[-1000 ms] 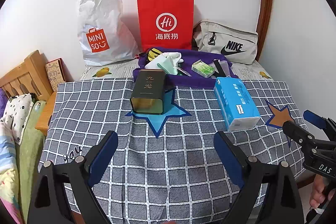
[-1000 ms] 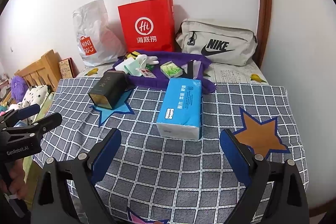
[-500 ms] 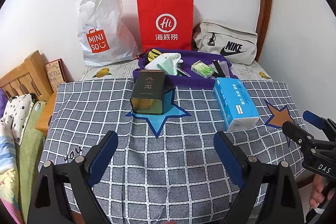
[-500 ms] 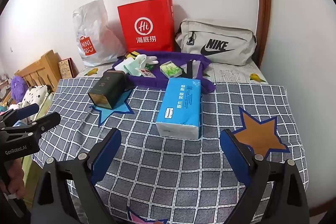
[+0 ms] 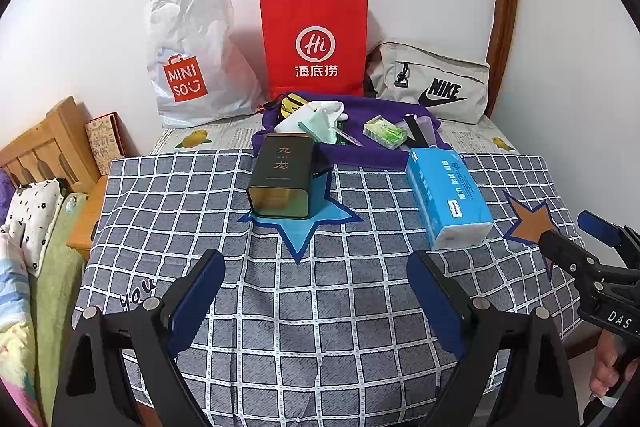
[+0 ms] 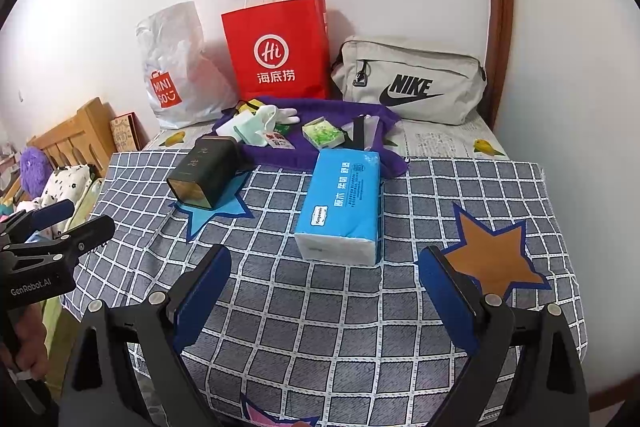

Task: Organize soft objects

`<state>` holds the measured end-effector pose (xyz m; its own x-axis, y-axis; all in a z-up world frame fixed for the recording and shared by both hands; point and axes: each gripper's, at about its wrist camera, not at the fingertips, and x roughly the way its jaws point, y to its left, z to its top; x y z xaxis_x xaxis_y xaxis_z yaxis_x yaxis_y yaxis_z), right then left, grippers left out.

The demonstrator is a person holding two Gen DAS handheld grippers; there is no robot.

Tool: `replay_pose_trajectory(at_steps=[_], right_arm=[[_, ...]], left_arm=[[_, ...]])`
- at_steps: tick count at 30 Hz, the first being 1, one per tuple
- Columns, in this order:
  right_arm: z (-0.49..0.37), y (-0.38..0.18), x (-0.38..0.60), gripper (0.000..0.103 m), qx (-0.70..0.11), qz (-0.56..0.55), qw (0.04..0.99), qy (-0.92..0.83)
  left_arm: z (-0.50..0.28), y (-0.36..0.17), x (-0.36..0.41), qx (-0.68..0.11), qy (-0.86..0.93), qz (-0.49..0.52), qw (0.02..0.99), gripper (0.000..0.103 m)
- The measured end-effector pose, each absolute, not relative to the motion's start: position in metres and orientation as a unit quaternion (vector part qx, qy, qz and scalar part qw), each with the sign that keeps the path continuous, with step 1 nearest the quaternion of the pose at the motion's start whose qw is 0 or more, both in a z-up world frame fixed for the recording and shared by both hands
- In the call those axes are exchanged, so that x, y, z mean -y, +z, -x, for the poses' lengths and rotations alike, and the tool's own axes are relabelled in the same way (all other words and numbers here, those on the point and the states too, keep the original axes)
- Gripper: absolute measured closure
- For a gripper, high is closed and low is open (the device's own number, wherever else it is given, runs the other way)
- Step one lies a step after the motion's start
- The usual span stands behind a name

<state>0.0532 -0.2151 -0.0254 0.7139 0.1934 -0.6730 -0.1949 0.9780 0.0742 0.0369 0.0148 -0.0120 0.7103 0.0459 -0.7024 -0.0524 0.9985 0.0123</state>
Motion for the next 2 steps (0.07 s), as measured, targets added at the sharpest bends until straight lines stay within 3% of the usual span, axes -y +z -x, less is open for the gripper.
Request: replay_pose_trajectory(at_steps=[2], right_arm=[[-0.0531,-0.0251,0.2147,0.009,-0.364,0.001,0.926,0.104]], left_arm=[[-0.0374,-0.0121,-0.0144,-0.378,0.026,0.004,0.925,0.011]])
